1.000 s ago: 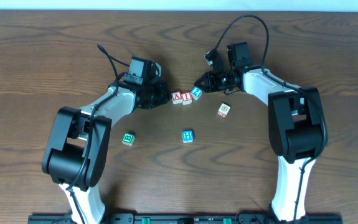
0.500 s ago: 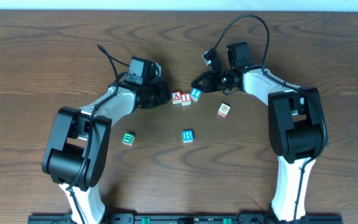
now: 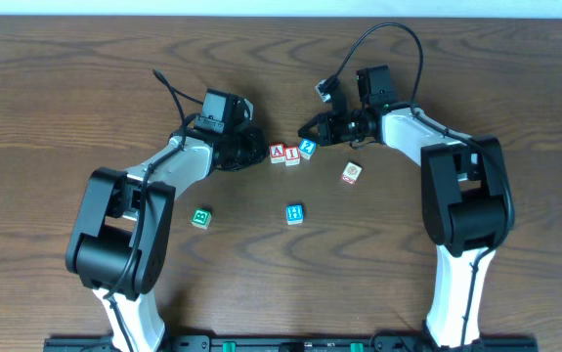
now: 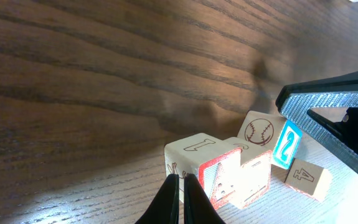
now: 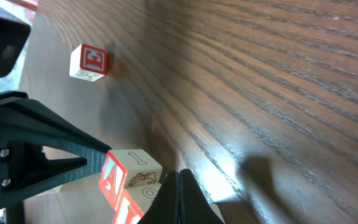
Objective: Spell out Ai2
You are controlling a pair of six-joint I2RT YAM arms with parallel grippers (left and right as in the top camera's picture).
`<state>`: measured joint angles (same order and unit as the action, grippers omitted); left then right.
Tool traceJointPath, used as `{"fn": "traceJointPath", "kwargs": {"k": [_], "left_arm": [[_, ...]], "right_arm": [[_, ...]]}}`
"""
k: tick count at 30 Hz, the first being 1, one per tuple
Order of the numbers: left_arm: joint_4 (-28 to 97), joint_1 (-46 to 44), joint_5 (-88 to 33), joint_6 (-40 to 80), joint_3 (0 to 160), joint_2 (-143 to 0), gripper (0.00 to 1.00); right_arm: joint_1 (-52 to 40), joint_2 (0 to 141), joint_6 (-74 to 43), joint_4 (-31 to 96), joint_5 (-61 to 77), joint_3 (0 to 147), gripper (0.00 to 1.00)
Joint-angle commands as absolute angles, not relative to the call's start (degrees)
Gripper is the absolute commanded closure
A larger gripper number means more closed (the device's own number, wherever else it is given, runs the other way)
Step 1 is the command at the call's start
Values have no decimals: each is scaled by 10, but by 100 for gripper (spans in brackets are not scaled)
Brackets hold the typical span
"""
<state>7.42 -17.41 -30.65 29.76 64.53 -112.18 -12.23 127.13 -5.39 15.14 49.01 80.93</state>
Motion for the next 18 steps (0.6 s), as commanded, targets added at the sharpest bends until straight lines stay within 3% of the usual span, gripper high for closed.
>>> {"fn": "traceJointPath", "kwargs": {"k": [1, 18], "left_arm": [[74, -174, -298, 286, 641, -1131, 94], [75, -174, -298, 283, 641, -1131, 94]], "right_arm": [[-123, 1277, -39, 151, 511, 810, 99], [-122, 1276, -27, 166, 518, 810, 99]]}}
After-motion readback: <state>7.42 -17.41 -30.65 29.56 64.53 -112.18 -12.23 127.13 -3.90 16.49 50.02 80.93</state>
